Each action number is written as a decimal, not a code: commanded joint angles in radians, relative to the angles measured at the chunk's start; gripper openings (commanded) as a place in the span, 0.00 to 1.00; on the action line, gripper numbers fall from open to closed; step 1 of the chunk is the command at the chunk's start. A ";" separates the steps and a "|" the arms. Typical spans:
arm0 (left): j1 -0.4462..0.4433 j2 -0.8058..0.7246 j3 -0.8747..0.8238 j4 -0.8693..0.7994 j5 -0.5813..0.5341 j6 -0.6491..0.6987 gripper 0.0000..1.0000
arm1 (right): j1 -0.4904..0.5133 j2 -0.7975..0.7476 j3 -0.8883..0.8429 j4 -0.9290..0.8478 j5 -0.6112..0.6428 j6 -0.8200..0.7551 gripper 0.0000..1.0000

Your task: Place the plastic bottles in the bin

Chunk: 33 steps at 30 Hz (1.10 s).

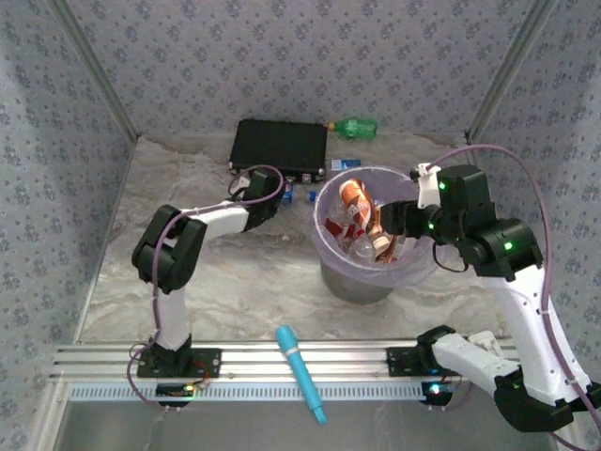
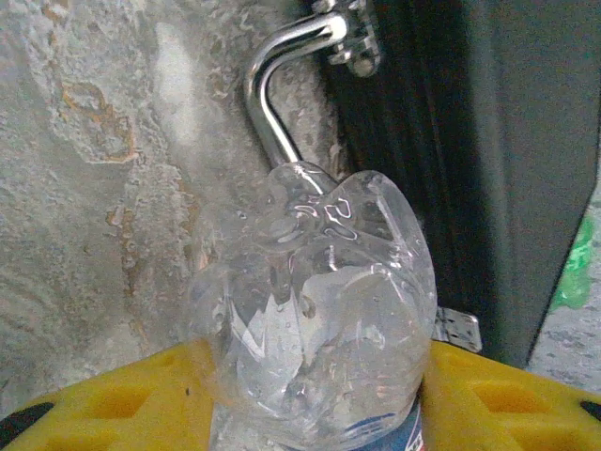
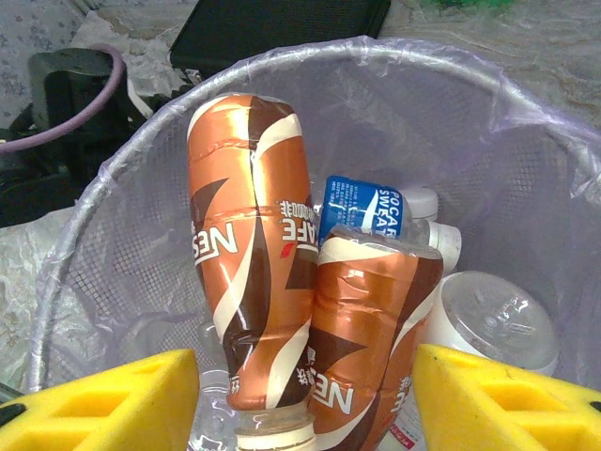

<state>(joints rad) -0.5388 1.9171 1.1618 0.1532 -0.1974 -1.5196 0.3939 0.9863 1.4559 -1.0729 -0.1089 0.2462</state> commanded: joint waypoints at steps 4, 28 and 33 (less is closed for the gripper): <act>0.003 -0.167 -0.087 0.023 -0.108 0.003 0.49 | -0.010 0.034 0.046 -0.006 -0.010 -0.044 0.63; 0.250 -0.800 -0.099 -0.488 0.592 0.783 0.42 | 0.353 0.613 0.565 -0.010 -0.138 -0.225 0.77; 0.252 -0.826 -0.164 -0.286 0.782 0.674 0.39 | 0.367 0.732 0.617 0.000 -0.232 -0.230 0.87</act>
<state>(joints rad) -0.2878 1.1046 1.0206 -0.2317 0.4065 -0.8242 0.7578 1.6768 2.0251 -1.0447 -0.2581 0.0380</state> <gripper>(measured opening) 0.447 0.864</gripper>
